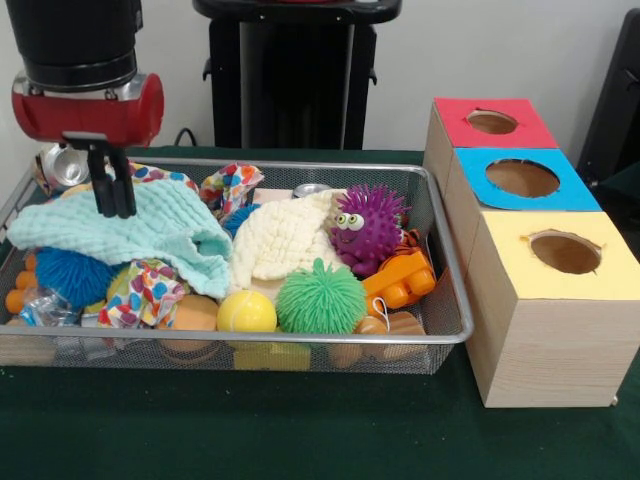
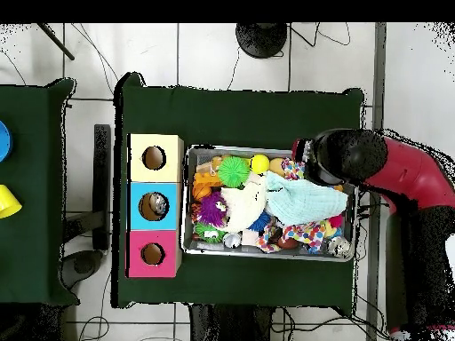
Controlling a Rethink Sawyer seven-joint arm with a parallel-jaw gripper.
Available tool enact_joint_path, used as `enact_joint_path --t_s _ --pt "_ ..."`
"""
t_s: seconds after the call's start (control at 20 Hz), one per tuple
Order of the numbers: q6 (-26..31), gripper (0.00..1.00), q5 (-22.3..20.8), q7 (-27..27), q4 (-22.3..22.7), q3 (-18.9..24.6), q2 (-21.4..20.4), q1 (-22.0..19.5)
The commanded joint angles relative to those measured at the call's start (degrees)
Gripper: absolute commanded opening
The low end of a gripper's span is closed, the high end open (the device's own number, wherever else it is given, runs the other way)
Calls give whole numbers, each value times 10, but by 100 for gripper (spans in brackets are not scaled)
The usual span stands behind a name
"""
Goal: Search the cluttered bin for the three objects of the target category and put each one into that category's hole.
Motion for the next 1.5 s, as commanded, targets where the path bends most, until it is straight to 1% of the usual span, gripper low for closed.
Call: enact_joint_path --t_s 0.05,0.2,0.55,0.8,1.1,1.2,1.25,1.4,1.5 --pt "-35 0 18 -31 43 57 33 -29" --pt "-35 0 22 -28 39 61 38 -33" --pt "-41 0 30 -22 52 74 37 -46" --pt "-47 0 26 -21 56 78 36 -49" --pt "-89 0 36 -13 78 93 47 -70" --pt "-72 0 46 17 91 77 40 -66" --pt "-72 0 43 28 95 67 31 -62" --pt "-71 0 38 78 90 25 13 -41" --pt "-80 0 37 100 85 7 9 -31"
